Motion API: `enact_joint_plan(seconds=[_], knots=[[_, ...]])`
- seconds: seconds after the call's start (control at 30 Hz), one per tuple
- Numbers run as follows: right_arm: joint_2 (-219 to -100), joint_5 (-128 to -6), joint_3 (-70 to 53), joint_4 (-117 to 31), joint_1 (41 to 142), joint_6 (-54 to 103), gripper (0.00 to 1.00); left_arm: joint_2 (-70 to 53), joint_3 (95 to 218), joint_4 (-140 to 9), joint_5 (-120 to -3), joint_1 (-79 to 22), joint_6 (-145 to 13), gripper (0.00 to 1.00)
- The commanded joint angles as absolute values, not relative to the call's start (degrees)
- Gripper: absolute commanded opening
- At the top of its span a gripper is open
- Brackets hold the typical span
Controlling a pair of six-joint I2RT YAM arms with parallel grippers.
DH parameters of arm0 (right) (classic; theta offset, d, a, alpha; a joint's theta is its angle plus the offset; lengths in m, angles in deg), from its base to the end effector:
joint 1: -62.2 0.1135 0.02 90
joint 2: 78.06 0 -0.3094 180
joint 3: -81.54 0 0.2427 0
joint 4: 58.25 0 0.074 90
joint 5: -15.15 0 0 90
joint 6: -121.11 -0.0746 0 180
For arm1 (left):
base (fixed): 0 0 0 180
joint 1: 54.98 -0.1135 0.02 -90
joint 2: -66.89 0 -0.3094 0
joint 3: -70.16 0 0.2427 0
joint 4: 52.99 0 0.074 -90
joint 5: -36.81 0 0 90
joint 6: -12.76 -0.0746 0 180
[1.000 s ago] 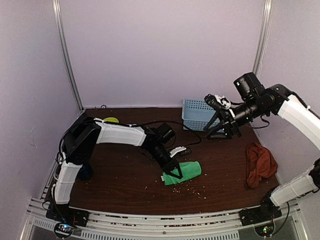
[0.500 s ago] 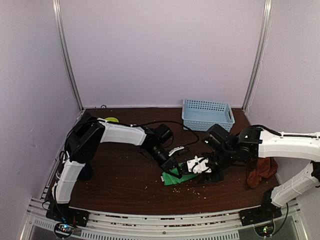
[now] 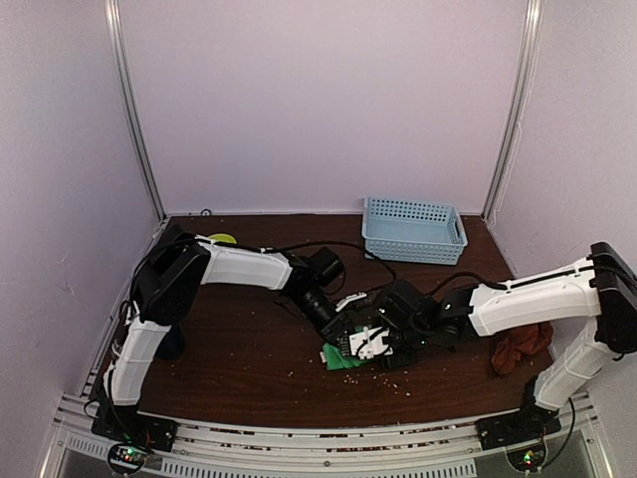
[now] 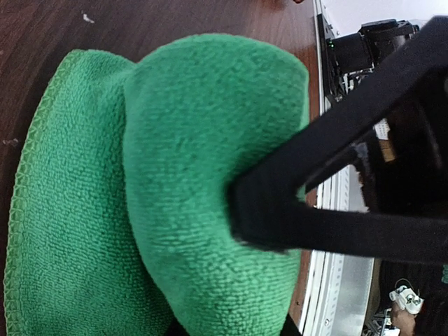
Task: Roll the towels
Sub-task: Roll the towel at the center of the board.
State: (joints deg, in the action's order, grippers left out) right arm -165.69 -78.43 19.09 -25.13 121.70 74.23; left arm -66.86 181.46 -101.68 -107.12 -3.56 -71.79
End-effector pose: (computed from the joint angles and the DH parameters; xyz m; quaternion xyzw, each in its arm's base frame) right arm 0.1587 0.2603 0.1931 -0.7452 0.6077 0.0091 0.2745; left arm 0.2624 -0.4256 0.1327 -0.4117 -0.7804 0.4629 0.0846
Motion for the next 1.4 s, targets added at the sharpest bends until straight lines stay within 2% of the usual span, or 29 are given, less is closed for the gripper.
enact_joint_plan(seconds=[0.0, 0.2, 0.37, 0.5, 0.73, 0.9, 1.0, 1.17, 1.37], knots=[[-169.2, -80.5, 20.8, -28.8, 122.1, 76.1, 0.57, -69.8, 181.1, -106.9, -104.3, -3.1, -73.4, 0.24], [-174.1, -78.6, 20.2, -27.4, 121.6, 75.9, 0.36, -61.7, 175.3, -102.5, -95.6, -5.8, -70.4, 0.59], [-174.9, -70.3, 15.7, -19.7, 118.9, 74.8, 0.31, -46.4, 161.0, -92.8, -85.8, -13.3, -63.7, 0.69], [-178.0, -61.1, 8.7, -9.9, 115.4, 72.0, 0.3, -35.0, 153.6, -88.0, -74.6, -14.5, -63.7, 0.75], [-189.9, -49.0, -5.6, 3.6, 107.8, 69.6, 0.29, -15.0, 140.6, -76.1, -59.0, -11.3, -69.1, 0.76], [-197.8, -42.9, -15.4, 13.3, 104.4, 70.4, 0.28, -1.5, 131.9, -67.7, -48.1, 0.9, -82.2, 0.76], [-201.3, -41.5, -19.2, 16.8, 103.5, 70.4, 0.28, -4.0, 133.4, -70.9, -44.6, 7.0, -89.1, 0.75], [-205.5, -39.3, -24.3, 22.0, 102.6, 71.8, 0.28, -15.0, 138.9, -75.5, -44.5, 12.9, -94.3, 0.73], [-209.9, -34.2, -29.6, 30.3, 101.1, 77.1, 0.27, -26.5, 144.7, -73.6, -40.3, 14.5, -95.7, 0.73]])
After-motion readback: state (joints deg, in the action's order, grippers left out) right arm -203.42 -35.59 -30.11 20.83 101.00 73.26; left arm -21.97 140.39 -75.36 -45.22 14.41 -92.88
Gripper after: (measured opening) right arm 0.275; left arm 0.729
